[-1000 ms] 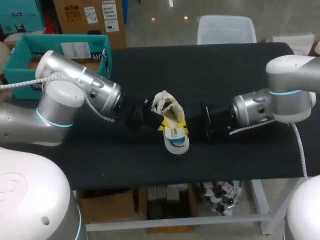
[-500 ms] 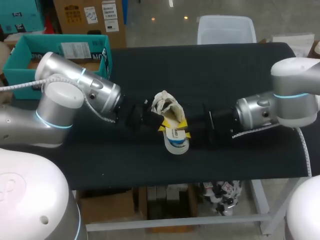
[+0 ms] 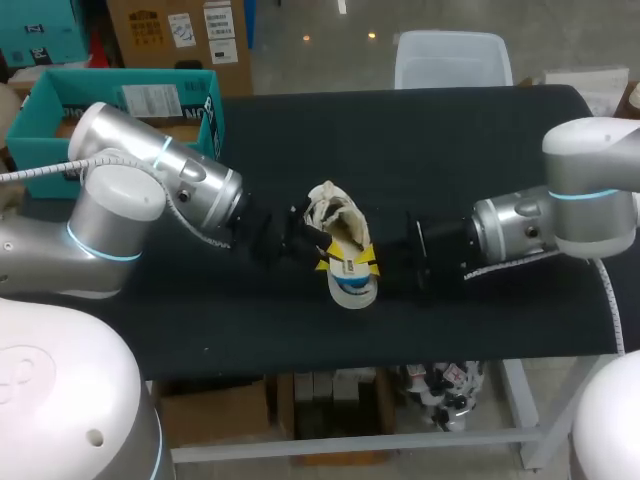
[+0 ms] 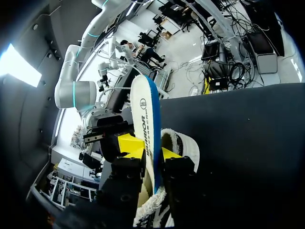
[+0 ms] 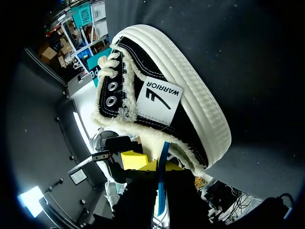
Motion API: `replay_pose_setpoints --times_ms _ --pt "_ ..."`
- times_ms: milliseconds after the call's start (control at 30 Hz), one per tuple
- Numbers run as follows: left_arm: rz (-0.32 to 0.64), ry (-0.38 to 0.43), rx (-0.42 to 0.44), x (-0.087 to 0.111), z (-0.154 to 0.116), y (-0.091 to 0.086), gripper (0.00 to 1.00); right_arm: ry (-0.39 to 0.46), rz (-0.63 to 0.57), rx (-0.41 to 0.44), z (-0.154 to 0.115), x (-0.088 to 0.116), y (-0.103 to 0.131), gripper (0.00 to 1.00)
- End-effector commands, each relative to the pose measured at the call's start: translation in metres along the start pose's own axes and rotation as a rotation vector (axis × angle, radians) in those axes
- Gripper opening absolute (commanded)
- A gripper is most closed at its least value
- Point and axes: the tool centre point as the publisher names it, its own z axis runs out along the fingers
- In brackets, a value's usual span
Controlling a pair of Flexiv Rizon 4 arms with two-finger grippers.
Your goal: Open the shoe tongue, take the insole out of the shoe, put the insole back into the shoe, and pack the shoe into the shoebox
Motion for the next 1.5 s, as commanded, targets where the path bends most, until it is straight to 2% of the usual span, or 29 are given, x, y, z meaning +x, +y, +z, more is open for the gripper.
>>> replay_pose_setpoints --times_ms 33,533,833,933,967,1000,1100,1200,1233,1267,1367,1400,1433,1467,1500 --pt "0.007 -0.003 -0.01 0.002 -0.003 -0.007 0.0 -0.001 0.001 0.012 0.0 0.0 0.006 0.0" --pt "-0.039 0.0 -0.03 -0.002 0.006 0.032 0.0 -0.024 0.025 -0.001 0.0 0.005 0.034 0.0" --pt "-0.045 -0.001 -0.018 0.002 0.01 0.031 0.0 -0.023 0.028 -0.018 -0.004 0.006 0.031 0.0" --pt "-0.044 -0.006 -0.015 0.003 0.009 0.028 0.0 -0.016 0.019 -0.025 -0.006 0.006 0.024 0.4" --pt "-0.043 -0.008 -0.015 0.003 0.008 0.027 0.0 -0.015 0.015 -0.027 -0.007 0.007 0.021 0.45" --pt "-0.043 -0.01 -0.015 0.003 0.008 0.026 0.0 -0.014 0.011 -0.029 -0.007 0.007 0.019 0.47" --pt "-0.041 -0.015 -0.018 0.003 0.007 0.023 0.0 -0.012 0.001 -0.032 -0.009 0.006 0.011 0.43" --pt "-0.041 -0.015 -0.023 0.003 0.006 0.022 0.0 -0.009 -0.003 -0.033 -0.009 0.004 0.006 0.32" --pt "-0.042 -0.015 -0.024 0.003 0.007 0.022 0.0 -0.008 -0.003 -0.032 -0.009 0.003 0.006 0.22" --pt "-0.044 -0.015 -0.025 0.004 0.007 0.022 0.0 -0.007 -0.003 -0.031 -0.008 0.002 0.005 0.0" --pt "-0.053 -0.01 -0.029 0.004 0.008 0.021 0.0 -0.009 0.001 -0.025 -0.006 -0.001 0.006 0.0" --pt "-0.054 -0.009 -0.029 0.003 0.008 0.019 0.04 -0.009 0.002 -0.024 -0.006 -0.001 0.006 0.0" --pt "-0.051 -0.007 -0.029 0.002 0.007 0.016 0.49 -0.009 0.002 -0.022 -0.005 -0.002 0.007 0.0" --pt "-0.044 -0.007 -0.029 0.002 0.006 0.012 0.81 -0.009 0.002 -0.021 -0.005 -0.002 0.007 0.0" --pt "-0.037 -0.007 -0.029 0.001 0.005 0.009 0.9 -0.009 0.001 -0.02 -0.005 -0.002 0.007 0.0"
